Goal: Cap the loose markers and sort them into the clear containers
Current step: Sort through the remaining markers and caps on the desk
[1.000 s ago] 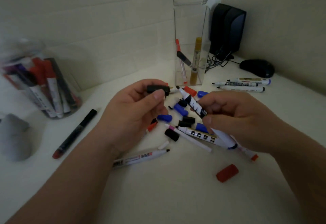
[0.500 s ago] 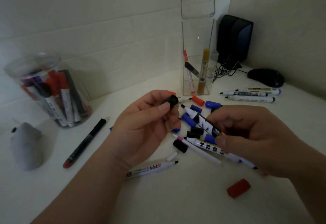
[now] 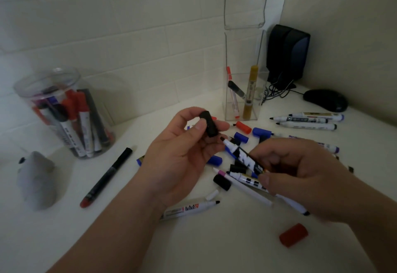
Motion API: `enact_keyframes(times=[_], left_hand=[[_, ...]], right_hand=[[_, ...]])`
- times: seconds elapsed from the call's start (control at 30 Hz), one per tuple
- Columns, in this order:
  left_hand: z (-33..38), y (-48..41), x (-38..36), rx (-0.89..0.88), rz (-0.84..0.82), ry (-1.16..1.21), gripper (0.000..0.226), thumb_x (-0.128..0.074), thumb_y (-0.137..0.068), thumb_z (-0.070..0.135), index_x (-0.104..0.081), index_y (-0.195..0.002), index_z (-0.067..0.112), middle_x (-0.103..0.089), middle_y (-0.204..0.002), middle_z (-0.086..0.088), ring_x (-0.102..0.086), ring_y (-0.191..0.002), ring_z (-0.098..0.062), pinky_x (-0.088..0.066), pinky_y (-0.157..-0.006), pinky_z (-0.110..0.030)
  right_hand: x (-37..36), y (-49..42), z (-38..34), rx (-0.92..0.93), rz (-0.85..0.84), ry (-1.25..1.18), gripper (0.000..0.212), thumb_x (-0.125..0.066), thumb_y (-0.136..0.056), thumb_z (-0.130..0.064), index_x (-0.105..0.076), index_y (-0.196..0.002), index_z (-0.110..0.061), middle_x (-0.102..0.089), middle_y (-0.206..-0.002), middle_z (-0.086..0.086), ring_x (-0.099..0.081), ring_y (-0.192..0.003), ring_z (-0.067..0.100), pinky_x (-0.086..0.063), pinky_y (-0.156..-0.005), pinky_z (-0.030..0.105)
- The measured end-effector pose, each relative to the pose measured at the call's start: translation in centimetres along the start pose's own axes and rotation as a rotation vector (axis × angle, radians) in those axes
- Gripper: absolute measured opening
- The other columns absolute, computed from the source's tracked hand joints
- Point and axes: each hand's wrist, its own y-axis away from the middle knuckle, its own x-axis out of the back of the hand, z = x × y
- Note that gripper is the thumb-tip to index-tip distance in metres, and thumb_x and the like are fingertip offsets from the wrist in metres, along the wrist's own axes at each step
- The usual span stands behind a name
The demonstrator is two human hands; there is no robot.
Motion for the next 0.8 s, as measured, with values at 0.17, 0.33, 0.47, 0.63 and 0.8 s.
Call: enact_keyframes(times=[0.17,0.33,0.47,0.63,0.8], left_hand=[[-0.24,0.08,-0.19,-0.003,0.034,0.010,0.018,-0.055,-0.088,0.016,-0.058,-0.104,0.008,-0.074,-0.092,-0.016,-0.070,-0.082,-0.024,-0.060,-0.077,-0.031],[-0.47,0.24,-0.51,0.010,0.018,0.020,0.018,-0.054,-0.088,0.016,-0.056,-0.103,0.007,-0.074,-0.090,-0.016,-0.071,-0.081,-0.024,-0.058,-0.080,-0.032],[-0.26,0.18,-0.53,-0.008,0.027,0.047,0.023,-0.053,-0.090,0.013,-0.058,-0.111,0.006,-0.073,-0.090,-0.017,-0.071,-0.078,-0.023,-0.060,-0.071,-0.028],[-0.75,0.14,-0.55,-0.055,0.053,-0.035,0.032,-0.054,-0.089,0.012,-0.063,-0.119,0.004,-0.074,-0.097,-0.017,-0.071,-0.084,-0.021,-0.058,-0.074,-0.026],[-0.94,0.00,-0.06,-0.123,0.151,-0.177,0.028,-0.064,-0.080,0.013,-0.071,-0.107,0.007,-0.076,-0.097,-0.015,-0.074,-0.089,-0.024,-0.060,-0.080,-0.031]], right_hand=[[-0.32,-0.01,-0.19,0.027,-0.005,0.001,0.020,-0.065,-0.079,-0.031,-0.068,-0.096,-0.041,-0.064,-0.070,0.004,-0.058,-0.059,0.025,-0.052,-0.058,0.040],[-0.36,-0.04,-0.09,0.039,0.011,-0.011,0.019,-0.066,-0.078,-0.036,-0.068,-0.097,-0.042,-0.062,-0.069,0.003,-0.055,-0.056,0.018,-0.048,-0.052,0.029],[-0.32,-0.09,0.11,0.036,0.049,-0.012,0.017,-0.066,-0.079,-0.034,-0.069,-0.096,-0.036,-0.063,-0.069,0.004,-0.056,-0.057,0.019,-0.046,-0.053,0.020],[-0.55,-0.19,0.12,0.027,0.084,0.044,0.016,-0.068,-0.086,-0.020,-0.070,-0.096,-0.032,-0.063,-0.070,0.005,-0.055,-0.058,0.018,-0.046,-0.056,0.016],[-0.98,-0.03,-0.48,0.053,0.178,0.221,0.029,-0.058,-0.085,-0.038,-0.064,-0.113,-0.040,-0.060,-0.074,-0.006,-0.055,-0.061,0.014,-0.047,-0.056,0.020]])
